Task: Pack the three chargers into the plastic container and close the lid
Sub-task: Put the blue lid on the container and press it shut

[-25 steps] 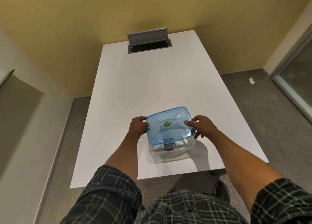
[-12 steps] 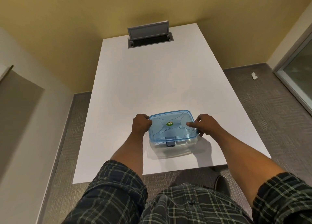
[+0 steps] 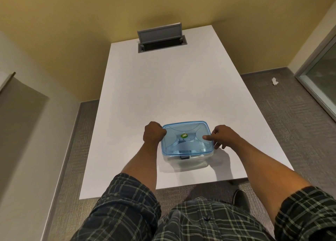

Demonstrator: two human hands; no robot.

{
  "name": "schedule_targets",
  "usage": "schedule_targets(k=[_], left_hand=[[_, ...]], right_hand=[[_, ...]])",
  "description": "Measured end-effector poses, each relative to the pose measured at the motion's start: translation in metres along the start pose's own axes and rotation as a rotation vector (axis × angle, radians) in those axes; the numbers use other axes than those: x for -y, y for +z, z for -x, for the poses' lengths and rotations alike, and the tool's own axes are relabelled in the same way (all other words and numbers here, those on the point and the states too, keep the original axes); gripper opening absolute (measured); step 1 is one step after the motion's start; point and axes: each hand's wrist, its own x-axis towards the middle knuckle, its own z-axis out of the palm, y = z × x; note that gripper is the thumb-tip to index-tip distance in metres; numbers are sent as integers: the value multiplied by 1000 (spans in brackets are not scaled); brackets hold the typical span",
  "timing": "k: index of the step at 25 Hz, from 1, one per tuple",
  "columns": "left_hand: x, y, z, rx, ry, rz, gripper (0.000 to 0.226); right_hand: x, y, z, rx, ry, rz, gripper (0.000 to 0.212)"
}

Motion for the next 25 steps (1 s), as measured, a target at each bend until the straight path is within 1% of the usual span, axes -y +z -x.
schedule_targets(k=[3,7,9,11,14,17,21,24,25], left_hand=[[-2,0,4,-10,-8,-63,3],[1,2,5,-13,4,-101,4],[4,4,0,-9,10,-115,20],[7,5,-2,10,22,-127,26],[12,6,-6,50,44,-159,23],[18,7,-7,60,98,-184,10],[23,12,-9,41,155,-243,19],[22,12,-9,78,221,-343,15],[22,11,-11,102,238,-376,17]], right_hand=[[0,-1,-1,16,1,-36,46],[-3,-2,-3,22,-1,-57,50],[-5,-3,-4,41,5,-57,55],[-5,-6,-6,83,17,-21,62],[-3,-9,-8,128,38,41,66],[-1,-8,-10,119,38,54,68],[0,-6,-10,137,55,29,65],[0,-6,-9,196,67,24,62],[0,-6,-8,218,75,14,59]])
